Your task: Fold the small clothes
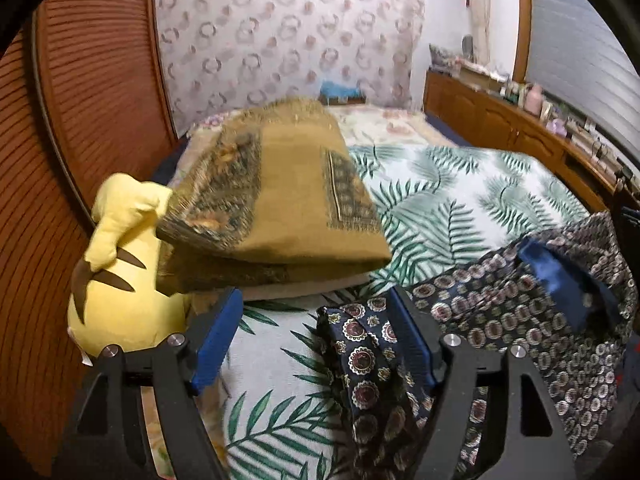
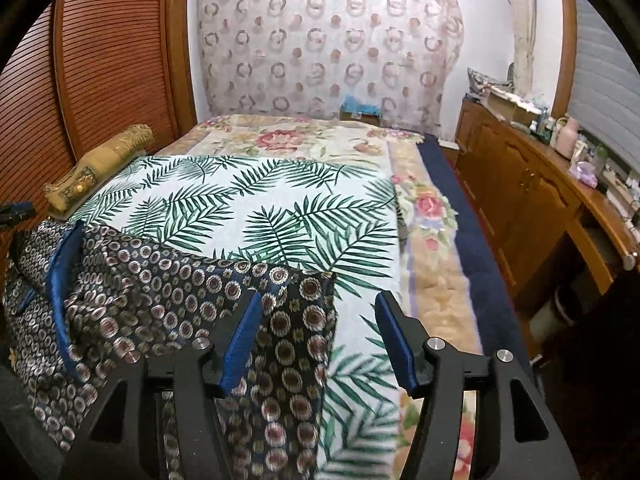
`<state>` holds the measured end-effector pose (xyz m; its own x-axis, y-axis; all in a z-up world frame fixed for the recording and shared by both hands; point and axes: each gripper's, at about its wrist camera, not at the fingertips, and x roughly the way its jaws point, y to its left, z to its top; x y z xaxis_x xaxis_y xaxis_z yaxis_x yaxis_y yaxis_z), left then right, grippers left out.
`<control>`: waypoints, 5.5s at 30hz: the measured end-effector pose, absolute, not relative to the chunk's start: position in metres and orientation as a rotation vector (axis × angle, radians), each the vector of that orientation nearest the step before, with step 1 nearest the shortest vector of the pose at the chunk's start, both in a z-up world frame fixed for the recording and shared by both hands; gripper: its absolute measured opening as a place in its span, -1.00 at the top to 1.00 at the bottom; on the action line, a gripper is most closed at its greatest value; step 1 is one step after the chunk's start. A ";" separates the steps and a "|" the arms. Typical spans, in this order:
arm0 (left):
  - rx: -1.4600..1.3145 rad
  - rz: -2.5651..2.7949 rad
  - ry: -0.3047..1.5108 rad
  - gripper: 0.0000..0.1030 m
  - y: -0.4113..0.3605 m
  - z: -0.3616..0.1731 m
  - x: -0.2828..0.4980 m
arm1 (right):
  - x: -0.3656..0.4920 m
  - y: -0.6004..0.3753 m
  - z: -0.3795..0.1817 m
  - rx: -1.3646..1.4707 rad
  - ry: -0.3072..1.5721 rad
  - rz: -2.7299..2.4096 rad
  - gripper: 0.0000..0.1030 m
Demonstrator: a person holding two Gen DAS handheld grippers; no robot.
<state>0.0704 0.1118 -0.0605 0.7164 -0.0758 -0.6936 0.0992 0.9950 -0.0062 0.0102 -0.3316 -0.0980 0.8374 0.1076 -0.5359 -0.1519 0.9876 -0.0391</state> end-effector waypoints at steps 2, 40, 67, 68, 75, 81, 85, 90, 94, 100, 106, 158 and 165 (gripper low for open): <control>0.024 -0.108 0.799 -0.45 0.111 -0.069 0.076 | 0.020 -0.330 -0.104 -0.080 0.580 0.138 -0.18; 0.003 -0.187 0.813 0.90 0.089 -0.065 0.051 | 0.032 -0.322 -0.107 -0.042 0.610 0.236 0.84; -0.015 -0.160 0.259 0.94 0.095 0.158 0.051 | -0.076 -0.330 0.104 -0.072 0.139 0.273 0.84; -0.012 -0.155 0.264 0.94 0.096 0.159 0.061 | -0.071 -0.330 0.105 -0.077 0.142 0.264 0.84; 0.003 -0.102 0.391 0.94 0.097 0.123 0.138 | 0.000 -0.300 0.070 -0.087 0.268 0.185 0.84; 0.020 -0.086 0.542 0.94 0.085 0.061 0.187 | 0.066 -0.290 0.003 -0.077 0.449 0.129 0.84; 0.032 -0.060 0.595 0.94 0.079 0.031 0.201 | 0.094 -0.283 -0.029 -0.057 0.511 0.098 0.82; 0.040 -0.064 0.617 0.36 0.078 0.019 0.196 | 0.103 -0.272 -0.038 -0.041 0.565 0.067 0.24; 0.023 -0.094 0.628 -0.25 0.082 0.012 0.183 | 0.104 -0.272 -0.020 -0.056 0.552 0.031 -0.27; 0.024 -0.089 0.627 -0.47 0.086 -0.004 0.156 | 0.101 -0.290 -0.028 -0.035 0.559 0.077 -0.27; 0.027 -0.079 0.654 -0.47 0.092 -0.021 0.137 | 0.096 -0.308 -0.043 -0.017 0.600 0.100 -0.27; -0.103 -0.208 0.664 0.97 0.097 -0.044 0.042 | 0.000 -0.336 -0.041 0.010 0.553 0.223 0.98; -0.113 -0.184 0.668 0.97 0.108 -0.045 0.031 | -0.023 -0.335 -0.040 -0.005 0.578 0.220 0.98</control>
<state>0.0314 0.1084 -0.0451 0.7698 -0.2054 -0.6043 0.1327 0.9776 -0.1632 -0.0229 -0.3355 -0.0399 0.8146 0.2045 -0.5428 -0.2072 0.9766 0.0570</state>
